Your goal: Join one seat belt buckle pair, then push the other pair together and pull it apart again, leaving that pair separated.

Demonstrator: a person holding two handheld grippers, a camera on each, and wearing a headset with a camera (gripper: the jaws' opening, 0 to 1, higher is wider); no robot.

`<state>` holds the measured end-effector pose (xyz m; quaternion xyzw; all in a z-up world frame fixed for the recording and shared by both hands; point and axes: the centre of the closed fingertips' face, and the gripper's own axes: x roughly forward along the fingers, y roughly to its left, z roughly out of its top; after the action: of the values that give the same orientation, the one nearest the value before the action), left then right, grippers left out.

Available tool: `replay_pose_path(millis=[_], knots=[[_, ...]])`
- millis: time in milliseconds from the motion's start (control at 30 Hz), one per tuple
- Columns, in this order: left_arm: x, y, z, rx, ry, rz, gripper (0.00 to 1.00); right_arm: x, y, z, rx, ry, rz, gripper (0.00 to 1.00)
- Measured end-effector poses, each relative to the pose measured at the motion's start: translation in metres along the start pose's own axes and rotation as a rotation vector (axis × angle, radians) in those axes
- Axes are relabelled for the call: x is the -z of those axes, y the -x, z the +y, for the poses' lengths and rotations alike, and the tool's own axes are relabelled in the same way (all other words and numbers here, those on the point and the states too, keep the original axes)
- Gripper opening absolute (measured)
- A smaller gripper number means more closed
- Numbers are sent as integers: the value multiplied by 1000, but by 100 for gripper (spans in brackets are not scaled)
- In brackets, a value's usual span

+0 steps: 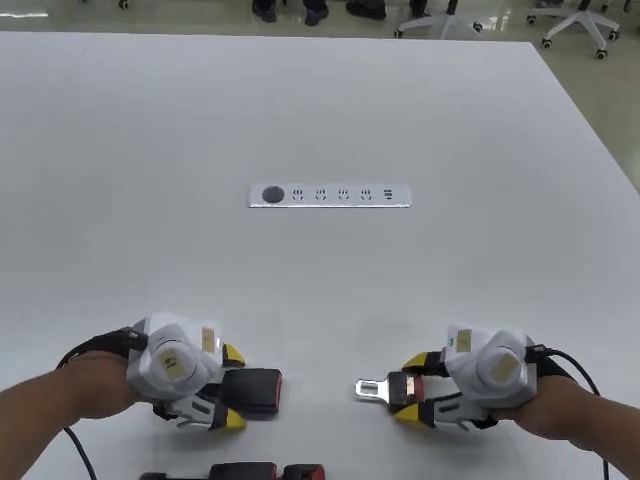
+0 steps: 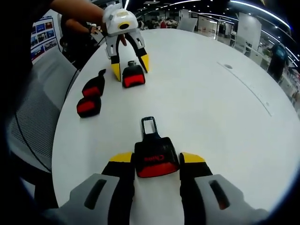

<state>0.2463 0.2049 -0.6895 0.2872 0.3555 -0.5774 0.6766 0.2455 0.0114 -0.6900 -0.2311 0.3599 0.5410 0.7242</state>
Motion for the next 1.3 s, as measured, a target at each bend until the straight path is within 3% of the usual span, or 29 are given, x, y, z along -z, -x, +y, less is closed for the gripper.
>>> replay_pose_path(millis=[167, 600, 867, 1300], knots=[[0, -1, 2, 5, -13, -5, 36, 0, 0, 1, -18, 30, 15, 35], [0, -2, 1, 7, -20, 6, 35, 1, -2, 2, -69, 101, 109, 35], [2, -2, 3, 7, -8, 5, 35, 0, -5, 1, -49, 77, 108, 35], [-3, 0, 0, -3, 7, 19, 35, -20, -16, 5, -40, 64, 82, 35]])
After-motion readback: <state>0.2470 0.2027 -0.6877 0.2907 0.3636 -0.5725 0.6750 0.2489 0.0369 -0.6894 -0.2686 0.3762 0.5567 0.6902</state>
